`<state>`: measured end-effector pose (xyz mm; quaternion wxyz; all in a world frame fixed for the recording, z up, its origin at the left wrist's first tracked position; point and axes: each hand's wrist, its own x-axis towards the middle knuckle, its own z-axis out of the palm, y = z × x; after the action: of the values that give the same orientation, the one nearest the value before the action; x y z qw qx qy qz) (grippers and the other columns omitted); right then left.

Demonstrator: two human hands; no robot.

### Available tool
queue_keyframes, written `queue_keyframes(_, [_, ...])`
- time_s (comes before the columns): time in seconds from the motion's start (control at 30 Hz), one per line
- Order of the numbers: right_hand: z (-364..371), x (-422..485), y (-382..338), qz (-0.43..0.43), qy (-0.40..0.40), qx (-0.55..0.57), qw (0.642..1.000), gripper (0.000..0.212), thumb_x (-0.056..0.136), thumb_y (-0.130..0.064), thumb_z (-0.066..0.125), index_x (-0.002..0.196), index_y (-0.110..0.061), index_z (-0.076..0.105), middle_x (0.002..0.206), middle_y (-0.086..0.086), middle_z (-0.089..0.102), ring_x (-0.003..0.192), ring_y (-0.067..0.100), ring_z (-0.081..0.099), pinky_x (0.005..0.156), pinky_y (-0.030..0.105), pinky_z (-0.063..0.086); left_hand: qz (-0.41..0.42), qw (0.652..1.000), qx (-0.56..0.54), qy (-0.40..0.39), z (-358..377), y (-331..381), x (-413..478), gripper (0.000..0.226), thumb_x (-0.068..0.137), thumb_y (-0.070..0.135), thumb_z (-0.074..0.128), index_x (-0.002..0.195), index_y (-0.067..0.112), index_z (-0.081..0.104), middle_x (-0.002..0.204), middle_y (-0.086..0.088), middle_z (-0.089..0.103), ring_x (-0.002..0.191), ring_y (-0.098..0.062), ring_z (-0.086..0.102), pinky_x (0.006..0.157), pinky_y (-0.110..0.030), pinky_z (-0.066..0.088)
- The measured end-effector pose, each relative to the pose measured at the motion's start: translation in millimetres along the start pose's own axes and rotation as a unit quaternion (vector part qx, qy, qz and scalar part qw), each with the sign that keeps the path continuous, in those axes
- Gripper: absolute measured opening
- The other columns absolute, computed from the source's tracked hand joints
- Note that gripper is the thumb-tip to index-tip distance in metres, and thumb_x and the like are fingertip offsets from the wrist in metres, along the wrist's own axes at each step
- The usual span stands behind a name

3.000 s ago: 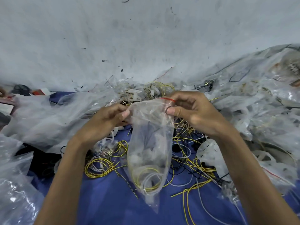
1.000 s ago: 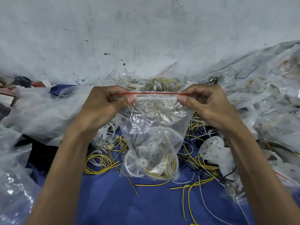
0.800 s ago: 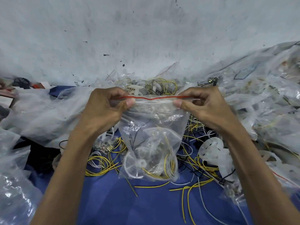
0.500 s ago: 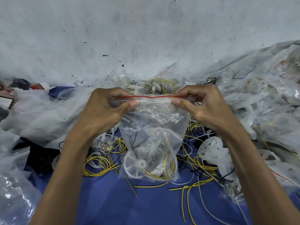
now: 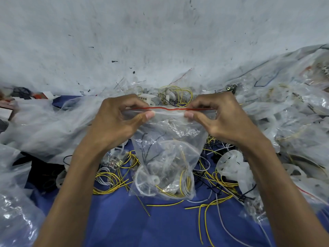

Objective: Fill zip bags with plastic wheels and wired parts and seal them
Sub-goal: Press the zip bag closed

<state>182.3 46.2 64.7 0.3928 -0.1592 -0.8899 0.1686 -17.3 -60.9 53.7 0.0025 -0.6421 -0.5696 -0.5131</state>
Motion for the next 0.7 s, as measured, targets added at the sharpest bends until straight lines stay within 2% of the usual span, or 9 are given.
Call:
queue_keyframes(0.07, [-1.2, 0.3, 1.2, -0.005, 0.005, -0.008, 1.000, 0.008, 0.080, -0.015, 0.071, 0.086, -0.009, 0.074, 0.078, -0.001, 0.071, 0.073, 0.009, 0.064, 0.070, 0.032, 0.050, 0.018, 1.000, 0.008, -0.002, 1.3, 0.6, 0.0, 0.006, 0.080, 0.012, 0.072, 0.076, 0.013, 0.067, 0.071, 0.008, 0.064, 0.067, 0.003, 0.057, 0.066, -0.010, 0.039])
queue_keyframes(0.13, [-0.7, 1.3, 0.7, -0.018, 0.011, -0.040, 0.999, 0.013, 0.078, -0.017, 0.074, 0.089, -0.010, 0.075, 0.083, -0.002, 0.072, 0.075, 0.006, 0.064, 0.072, 0.026, 0.049, 0.027, 1.000, 0.011, -0.007, 1.6, 1.2, 0.3, 0.007, 0.081, 0.009, 0.071, 0.076, 0.006, 0.067, 0.072, 0.003, 0.063, 0.068, 0.001, 0.057, 0.066, -0.009, 0.039])
queue_keyframes(0.23, [2.1, 3.2, -2.2, -0.049, 0.005, -0.072, 0.996, 0.008, 0.078, -0.014, 0.074, 0.084, -0.008, 0.075, 0.078, -0.011, 0.067, 0.070, 0.003, 0.060, 0.069, 0.014, 0.045, 0.048, 0.999, 0.014, -0.021, 1.7, 3.1, 0.3, 0.008, 0.080, 0.011, 0.073, 0.077, 0.006, 0.068, 0.074, -0.002, 0.064, 0.070, -0.002, 0.058, 0.067, -0.009, 0.040])
queue_keyframes(0.33, [0.9, 3.0, -2.2, -0.065, 0.007, -0.084, 0.994, 0.004, 0.077, -0.011, 0.073, 0.079, -0.008, 0.074, 0.073, -0.002, 0.070, 0.065, 0.010, 0.061, 0.067, 0.027, 0.049, 0.039, 0.999, 0.006, -0.034, 1.5, 4.9, -0.6, 0.004, 0.078, 0.015, 0.072, 0.077, 0.014, 0.068, 0.076, -0.002, 0.067, 0.070, -0.003, 0.059, 0.065, -0.011, 0.042])
queue_keyframes(0.4, [0.2, 2.4, -2.0, -0.059, 0.017, -0.078, 0.995, 0.006, 0.078, -0.015, 0.073, 0.081, -0.010, 0.075, 0.074, -0.005, 0.069, 0.066, 0.009, 0.061, 0.067, 0.030, 0.051, 0.021, 1.000, -0.005, -0.019, 0.1, 4.3, -0.2, 0.005, 0.076, 0.020, 0.070, 0.076, 0.015, 0.069, 0.077, -0.001, 0.068, 0.070, -0.002, 0.060, 0.065, -0.013, 0.044])
queue_keyframes(0.53, [5.8, 4.0, -6.7, -0.074, 0.024, -0.083, 0.994, 0.011, 0.079, -0.021, 0.069, 0.081, -0.012, 0.074, 0.070, -0.014, 0.060, 0.064, 0.003, 0.057, 0.064, 0.027, 0.048, 0.010, 1.000, -0.002, -0.019, 0.8, 6.0, 0.7, 0.004, 0.076, 0.020, 0.072, 0.078, 0.017, 0.070, 0.078, 0.002, 0.068, 0.071, 0.000, 0.060, 0.066, -0.012, 0.045])
queue_keyframes(0.7, [10.4, 4.1, -7.0, -0.092, 0.022, -0.097, 0.991, 0.011, 0.080, -0.017, 0.065, 0.076, -0.007, 0.068, 0.070, -0.011, 0.058, 0.064, 0.002, 0.049, 0.063, 0.019, 0.039, 0.020, 0.999, -0.002, -0.026, 4.6, 9.9, 0.6, 0.006, 0.075, 0.018, 0.072, 0.077, 0.020, 0.067, 0.075, 0.007, 0.066, 0.069, 0.003, 0.059, 0.065, -0.008, 0.042])
